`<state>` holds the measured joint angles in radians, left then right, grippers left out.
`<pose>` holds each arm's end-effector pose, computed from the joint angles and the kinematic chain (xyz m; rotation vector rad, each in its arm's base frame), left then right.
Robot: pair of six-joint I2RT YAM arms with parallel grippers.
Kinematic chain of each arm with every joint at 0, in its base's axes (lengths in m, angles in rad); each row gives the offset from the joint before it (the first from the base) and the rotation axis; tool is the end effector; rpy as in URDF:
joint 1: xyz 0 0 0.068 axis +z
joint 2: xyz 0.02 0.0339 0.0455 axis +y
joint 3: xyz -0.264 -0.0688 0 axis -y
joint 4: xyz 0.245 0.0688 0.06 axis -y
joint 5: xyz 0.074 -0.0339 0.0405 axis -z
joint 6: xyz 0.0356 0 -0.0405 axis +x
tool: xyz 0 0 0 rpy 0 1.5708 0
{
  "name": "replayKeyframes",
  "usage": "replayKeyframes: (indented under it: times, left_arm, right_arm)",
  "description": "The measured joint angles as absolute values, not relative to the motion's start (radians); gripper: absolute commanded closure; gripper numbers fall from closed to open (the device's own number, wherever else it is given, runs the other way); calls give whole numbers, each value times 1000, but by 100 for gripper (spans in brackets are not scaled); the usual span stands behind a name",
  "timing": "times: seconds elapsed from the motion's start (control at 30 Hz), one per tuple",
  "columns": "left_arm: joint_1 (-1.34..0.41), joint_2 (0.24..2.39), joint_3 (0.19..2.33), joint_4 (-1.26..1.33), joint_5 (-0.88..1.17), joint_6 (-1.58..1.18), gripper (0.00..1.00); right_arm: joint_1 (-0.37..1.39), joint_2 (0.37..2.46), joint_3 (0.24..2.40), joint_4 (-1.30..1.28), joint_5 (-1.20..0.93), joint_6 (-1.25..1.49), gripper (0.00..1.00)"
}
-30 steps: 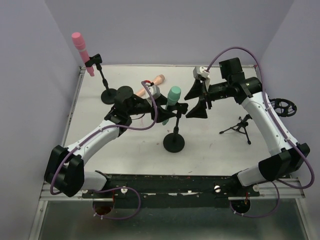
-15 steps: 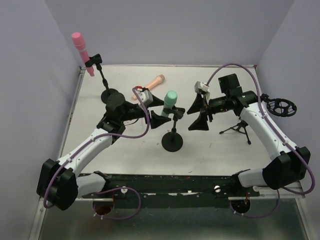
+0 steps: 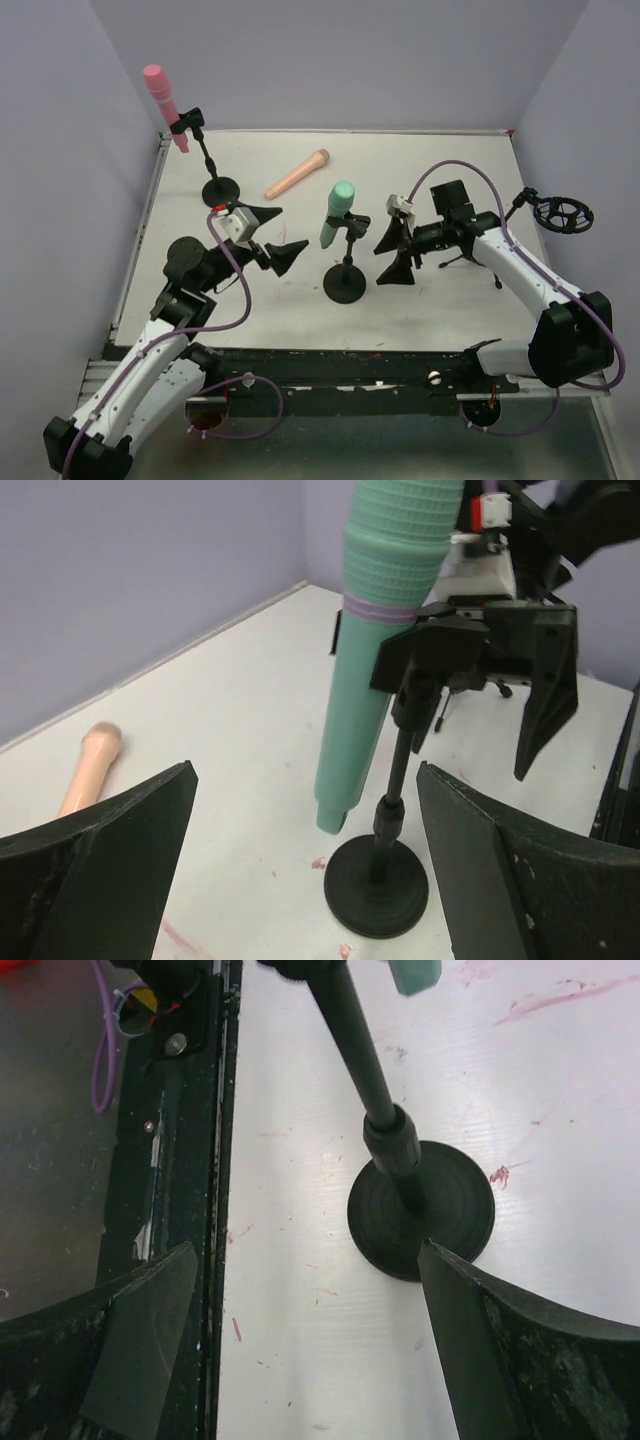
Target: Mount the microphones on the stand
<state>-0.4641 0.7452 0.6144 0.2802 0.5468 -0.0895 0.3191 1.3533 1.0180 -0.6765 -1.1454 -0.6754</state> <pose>0.1526 -0.0971 0.3356 0.7214 1.3135 -0.8367 0.2378 0.1127 0.2721 -1.3578 1.6783 1.2391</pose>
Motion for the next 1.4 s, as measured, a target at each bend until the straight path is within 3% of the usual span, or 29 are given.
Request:
replayKeyframes:
  times: [0.17, 0.37, 0.57, 0.83, 1.13, 1.4]
  left_arm:
    - [-458, 502, 534, 157, 373, -216, 2]
    - [-478, 327, 495, 3, 322, -314, 11]
    - [-723, 250, 406, -80, 224, -288, 14]
    - [-1125, 543, 340, 84, -50, -130, 12]
    - [-1163, 923, 305, 542, -238, -52, 13]
    - [-1166, 1111, 354, 769, -321, 10, 18]
  right_arm:
    - [319, 1267, 847, -535, -1120, -627, 0]
    - [319, 1240, 786, -437, -1005, -619, 0]
    - [319, 1245, 786, -408, -950, -619, 0]
    - [319, 1245, 786, -404, -926, -622, 0]
    - [319, 1245, 786, -405, -920, -628, 0]
    - [319, 1243, 786, -405, -918, -630, 0]
